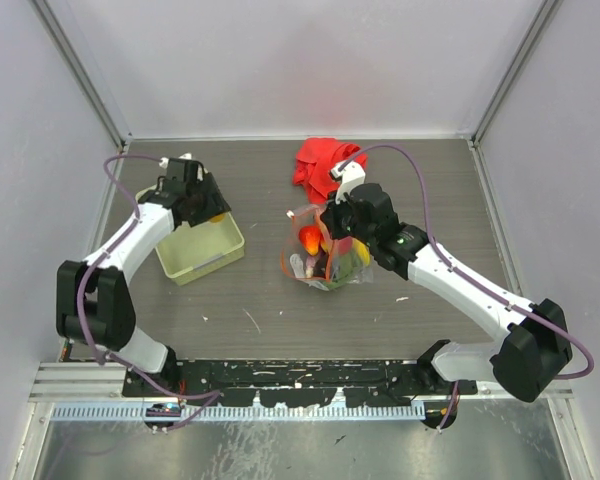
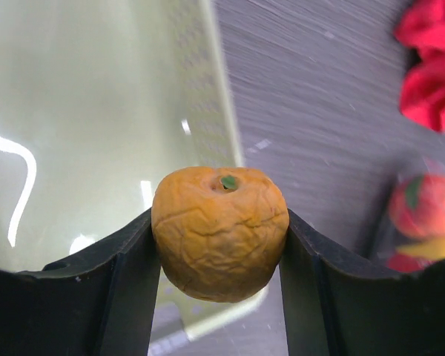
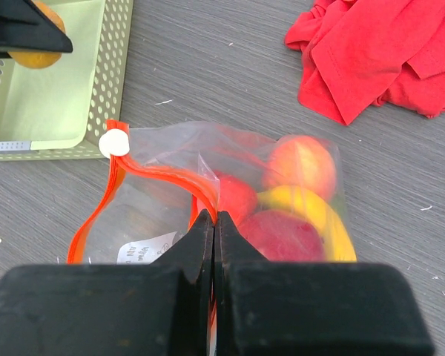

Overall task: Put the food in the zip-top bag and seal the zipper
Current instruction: Pick up the fake fruit from the bin.

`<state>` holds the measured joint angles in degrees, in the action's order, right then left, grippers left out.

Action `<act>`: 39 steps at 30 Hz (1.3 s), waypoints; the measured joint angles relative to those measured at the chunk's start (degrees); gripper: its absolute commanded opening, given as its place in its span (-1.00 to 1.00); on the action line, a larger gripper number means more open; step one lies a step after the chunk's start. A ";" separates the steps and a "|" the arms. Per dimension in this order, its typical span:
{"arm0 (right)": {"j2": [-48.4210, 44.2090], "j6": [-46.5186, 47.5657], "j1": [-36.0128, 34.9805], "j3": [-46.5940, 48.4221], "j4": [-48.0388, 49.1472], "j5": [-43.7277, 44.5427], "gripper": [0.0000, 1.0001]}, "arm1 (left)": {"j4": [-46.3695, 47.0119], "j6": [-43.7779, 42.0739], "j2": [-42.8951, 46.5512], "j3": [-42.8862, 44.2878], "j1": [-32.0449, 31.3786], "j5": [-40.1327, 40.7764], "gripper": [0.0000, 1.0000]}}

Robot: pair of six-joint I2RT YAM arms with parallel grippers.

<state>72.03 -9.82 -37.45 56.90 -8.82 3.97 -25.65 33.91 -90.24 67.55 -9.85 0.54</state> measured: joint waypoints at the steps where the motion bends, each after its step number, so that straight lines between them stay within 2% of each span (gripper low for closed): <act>1: 0.00 -0.04 0.00 0.00 0.00 0.00 -0.99 | -0.02 0.00 1.40 -0.52 -1.42 -0.20 0.00; 16: -2.47 -1.11 0.00 -0.55 0.00 -0.02 -0.99 | -2.56 0.57 19.67 -5.70 -18.84 0.76 -0.03; 22: -2.95 -1.38 0.00 -0.87 -0.04 -0.09 -0.99 | -2.36 0.28 24.37 -6.47 -26.56 1.38 -0.03; 32: -3.93 -1.53 0.00 -1.01 -0.33 -0.28 -0.99 | 2.47 -2.84 24.87 -7.48 -41.77 5.53 -0.03; 39: -4.31 -1.66 0.00 -1.01 -0.72 -0.96 -0.99 | 8.72 -7.02 19.12 -7.48 -45.42 9.09 -0.01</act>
<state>67.72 -11.49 -37.45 55.90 -9.54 3.01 -16.93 26.89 -71.11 60.07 -55.27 9.63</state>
